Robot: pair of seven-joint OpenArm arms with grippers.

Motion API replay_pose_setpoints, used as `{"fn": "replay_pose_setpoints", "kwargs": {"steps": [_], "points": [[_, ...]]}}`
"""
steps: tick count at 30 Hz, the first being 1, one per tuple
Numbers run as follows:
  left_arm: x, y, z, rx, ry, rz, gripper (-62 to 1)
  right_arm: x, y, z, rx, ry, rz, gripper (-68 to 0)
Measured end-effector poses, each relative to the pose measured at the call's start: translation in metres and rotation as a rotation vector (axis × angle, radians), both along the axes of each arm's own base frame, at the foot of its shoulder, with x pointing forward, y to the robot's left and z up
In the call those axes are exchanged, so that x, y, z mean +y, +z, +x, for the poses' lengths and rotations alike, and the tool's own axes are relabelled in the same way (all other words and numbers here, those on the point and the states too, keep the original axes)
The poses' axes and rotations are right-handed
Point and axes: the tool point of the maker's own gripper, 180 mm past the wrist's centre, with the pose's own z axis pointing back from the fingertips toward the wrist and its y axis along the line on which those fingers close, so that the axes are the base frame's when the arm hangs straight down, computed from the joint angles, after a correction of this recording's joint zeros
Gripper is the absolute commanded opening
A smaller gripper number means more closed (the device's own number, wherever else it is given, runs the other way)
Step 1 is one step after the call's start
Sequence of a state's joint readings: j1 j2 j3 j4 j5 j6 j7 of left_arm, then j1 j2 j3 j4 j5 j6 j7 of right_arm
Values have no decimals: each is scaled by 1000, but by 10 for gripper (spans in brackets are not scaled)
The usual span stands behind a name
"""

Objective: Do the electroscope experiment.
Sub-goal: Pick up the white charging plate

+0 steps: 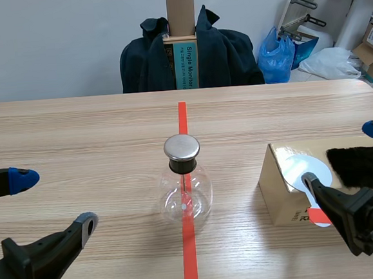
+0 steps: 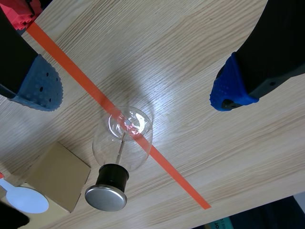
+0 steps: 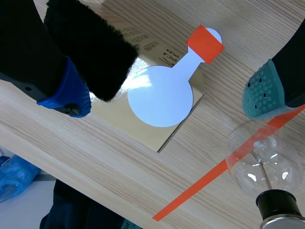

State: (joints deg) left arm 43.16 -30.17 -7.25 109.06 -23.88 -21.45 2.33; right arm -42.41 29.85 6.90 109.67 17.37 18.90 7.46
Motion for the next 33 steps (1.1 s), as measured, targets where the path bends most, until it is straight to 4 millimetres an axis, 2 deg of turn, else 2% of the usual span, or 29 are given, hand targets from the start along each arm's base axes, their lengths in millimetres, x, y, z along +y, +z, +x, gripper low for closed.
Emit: {"fn": "replay_pose_setpoints", "kwargs": {"steps": [25, 33], "points": [[0, 1, 0, -6, 0, -4, 14, -1, -4, -1, 19, -4, -14, 4], [0, 1, 0, -6, 0, -4, 14, -3, -19, -8, -7, 112, -320, 4]]}}
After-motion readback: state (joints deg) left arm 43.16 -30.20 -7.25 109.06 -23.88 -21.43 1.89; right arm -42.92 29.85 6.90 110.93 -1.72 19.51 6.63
